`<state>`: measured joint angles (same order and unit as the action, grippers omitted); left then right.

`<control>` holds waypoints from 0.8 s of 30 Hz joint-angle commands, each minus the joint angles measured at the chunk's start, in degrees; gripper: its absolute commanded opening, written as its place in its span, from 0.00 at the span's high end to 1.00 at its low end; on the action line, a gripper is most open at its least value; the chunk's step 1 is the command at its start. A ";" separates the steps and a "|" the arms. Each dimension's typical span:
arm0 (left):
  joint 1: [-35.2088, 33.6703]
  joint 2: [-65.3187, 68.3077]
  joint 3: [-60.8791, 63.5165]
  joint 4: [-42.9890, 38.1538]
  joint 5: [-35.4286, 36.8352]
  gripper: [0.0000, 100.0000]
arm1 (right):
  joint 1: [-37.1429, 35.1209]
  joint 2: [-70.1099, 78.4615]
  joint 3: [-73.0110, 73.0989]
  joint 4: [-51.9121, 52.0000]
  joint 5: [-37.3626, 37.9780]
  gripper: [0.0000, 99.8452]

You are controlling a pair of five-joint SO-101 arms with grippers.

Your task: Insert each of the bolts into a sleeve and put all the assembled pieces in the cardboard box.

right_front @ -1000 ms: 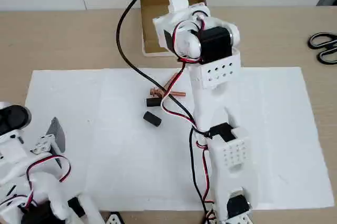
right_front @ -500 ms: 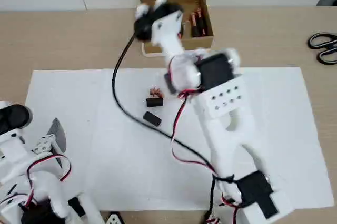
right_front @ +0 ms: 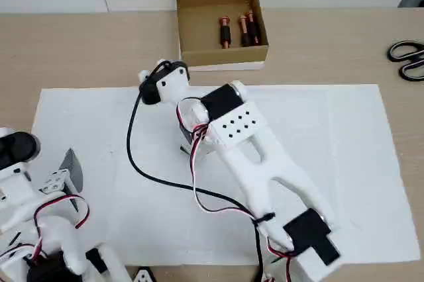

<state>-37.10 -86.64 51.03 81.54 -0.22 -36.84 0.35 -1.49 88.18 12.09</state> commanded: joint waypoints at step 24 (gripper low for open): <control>0.00 -0.18 0.04 0.09 -0.09 0.72 | -4.35 9.71 -2.29 -6.99 6.86 0.52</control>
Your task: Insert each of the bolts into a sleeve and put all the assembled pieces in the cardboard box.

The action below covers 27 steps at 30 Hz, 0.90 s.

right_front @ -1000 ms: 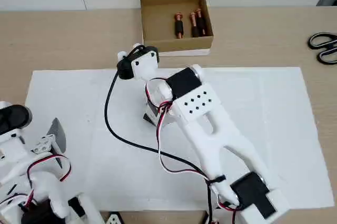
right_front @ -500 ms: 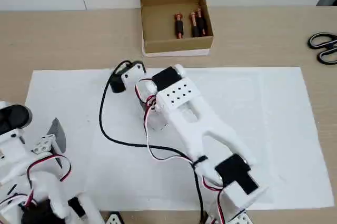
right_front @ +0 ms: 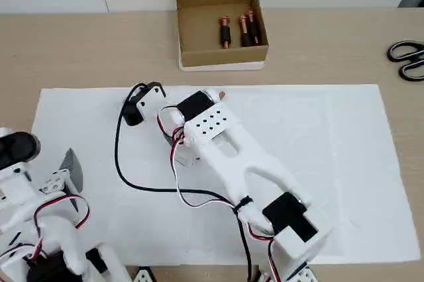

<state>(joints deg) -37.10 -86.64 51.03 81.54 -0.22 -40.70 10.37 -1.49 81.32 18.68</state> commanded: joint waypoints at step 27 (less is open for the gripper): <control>0.00 -0.18 0.13 0.09 -0.09 0.72 | -0.48 7.25 -5.54 -3.74 -3.43 0.89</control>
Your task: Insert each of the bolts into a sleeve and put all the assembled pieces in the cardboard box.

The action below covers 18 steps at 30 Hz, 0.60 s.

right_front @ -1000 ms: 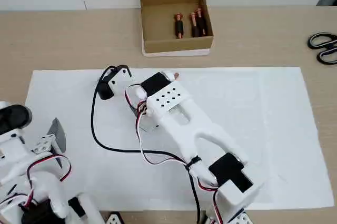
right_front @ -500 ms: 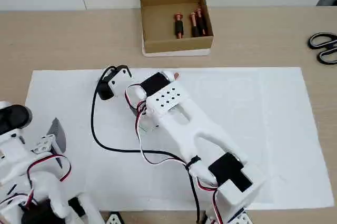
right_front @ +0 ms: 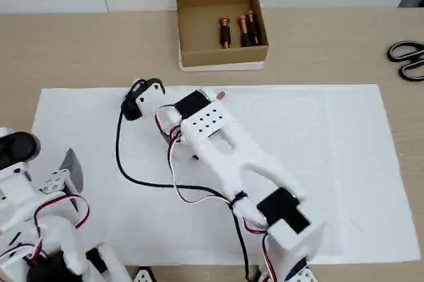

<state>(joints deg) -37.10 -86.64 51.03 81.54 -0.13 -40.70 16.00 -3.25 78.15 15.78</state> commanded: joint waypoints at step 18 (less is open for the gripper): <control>0.09 -0.18 0.13 0.09 -0.18 0.72 | -0.22 8.22 -11.78 3.74 1.23 0.89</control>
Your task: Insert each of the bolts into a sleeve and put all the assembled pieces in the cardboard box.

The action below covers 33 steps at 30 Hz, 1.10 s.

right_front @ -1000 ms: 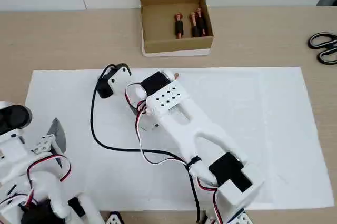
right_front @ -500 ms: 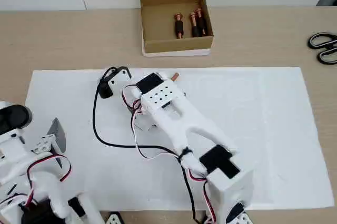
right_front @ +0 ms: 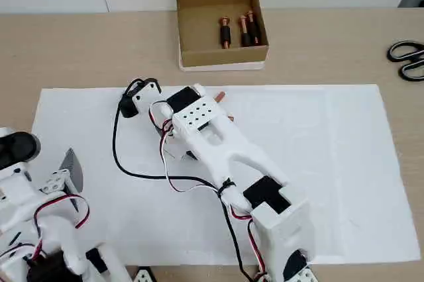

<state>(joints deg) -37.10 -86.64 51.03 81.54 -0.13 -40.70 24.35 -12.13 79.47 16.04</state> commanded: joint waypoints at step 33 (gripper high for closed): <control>0.09 -0.18 0.13 0.09 -0.18 0.72 | 0.22 7.25 -4.22 4.88 0.97 0.99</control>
<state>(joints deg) -37.10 -86.64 51.03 81.54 -0.13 -40.35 31.56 -15.91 83.08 17.01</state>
